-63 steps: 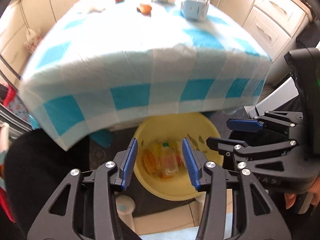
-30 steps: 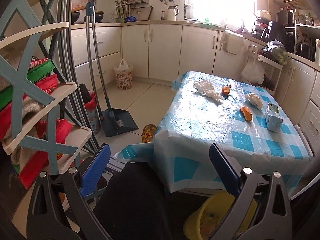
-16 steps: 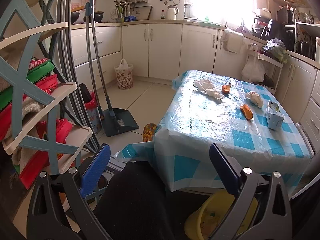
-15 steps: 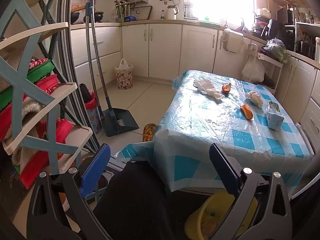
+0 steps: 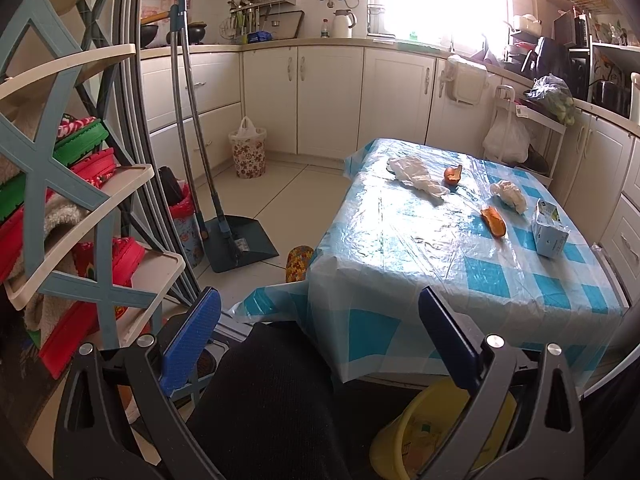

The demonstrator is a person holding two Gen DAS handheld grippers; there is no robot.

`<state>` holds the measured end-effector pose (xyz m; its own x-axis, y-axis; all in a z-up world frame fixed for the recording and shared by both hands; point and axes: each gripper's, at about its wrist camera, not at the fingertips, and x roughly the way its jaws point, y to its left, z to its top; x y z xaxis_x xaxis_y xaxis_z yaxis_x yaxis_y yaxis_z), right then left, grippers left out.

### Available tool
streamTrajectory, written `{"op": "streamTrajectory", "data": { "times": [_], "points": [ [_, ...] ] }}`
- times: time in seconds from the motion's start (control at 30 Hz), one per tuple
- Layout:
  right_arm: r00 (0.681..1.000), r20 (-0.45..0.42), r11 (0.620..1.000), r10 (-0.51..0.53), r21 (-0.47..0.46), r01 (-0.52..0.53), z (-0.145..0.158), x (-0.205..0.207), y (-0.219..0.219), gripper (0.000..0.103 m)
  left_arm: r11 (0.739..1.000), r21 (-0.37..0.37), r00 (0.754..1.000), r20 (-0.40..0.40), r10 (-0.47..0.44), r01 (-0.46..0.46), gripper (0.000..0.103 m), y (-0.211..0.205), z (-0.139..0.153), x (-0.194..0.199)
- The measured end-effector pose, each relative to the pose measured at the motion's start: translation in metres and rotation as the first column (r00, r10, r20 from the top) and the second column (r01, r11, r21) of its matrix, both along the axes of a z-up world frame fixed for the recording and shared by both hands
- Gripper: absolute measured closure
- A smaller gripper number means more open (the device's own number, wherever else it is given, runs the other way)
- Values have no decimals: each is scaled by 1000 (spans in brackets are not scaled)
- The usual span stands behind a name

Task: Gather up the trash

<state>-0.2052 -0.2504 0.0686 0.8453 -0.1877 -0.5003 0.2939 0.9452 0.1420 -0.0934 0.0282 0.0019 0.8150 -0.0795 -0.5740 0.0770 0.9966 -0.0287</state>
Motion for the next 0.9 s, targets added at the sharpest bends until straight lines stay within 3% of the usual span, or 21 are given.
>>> {"op": "streamTrajectory", "data": {
  "times": [0.9],
  "points": [
    [1000, 3, 999, 16, -35, -16, 3, -1, 4, 11, 1000, 4, 1000, -3, -2, 2, 7, -1, -1, 0]
  ]
}}
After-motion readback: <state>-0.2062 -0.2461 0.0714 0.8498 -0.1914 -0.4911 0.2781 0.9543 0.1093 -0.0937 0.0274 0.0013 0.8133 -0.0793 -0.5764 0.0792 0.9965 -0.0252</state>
